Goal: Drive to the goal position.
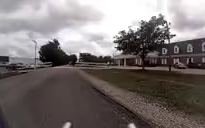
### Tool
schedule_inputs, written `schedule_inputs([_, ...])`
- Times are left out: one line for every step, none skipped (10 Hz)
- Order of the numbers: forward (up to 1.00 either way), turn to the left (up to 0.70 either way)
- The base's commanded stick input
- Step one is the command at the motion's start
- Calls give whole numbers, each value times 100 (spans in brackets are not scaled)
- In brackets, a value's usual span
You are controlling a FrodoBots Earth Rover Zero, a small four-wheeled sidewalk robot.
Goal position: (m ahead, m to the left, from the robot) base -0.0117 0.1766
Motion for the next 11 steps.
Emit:
schedule_inputs([44, 0])
schedule_inputs([44, 0])
schedule_inputs([44, 0])
schedule_inputs([44, 0])
schedule_inputs([44, 0])
schedule_inputs([44, 0])
schedule_inputs([44, 0])
schedule_inputs([44, 0])
schedule_inputs([44, 0])
schedule_inputs([44, 0])
schedule_inputs([44, 0])
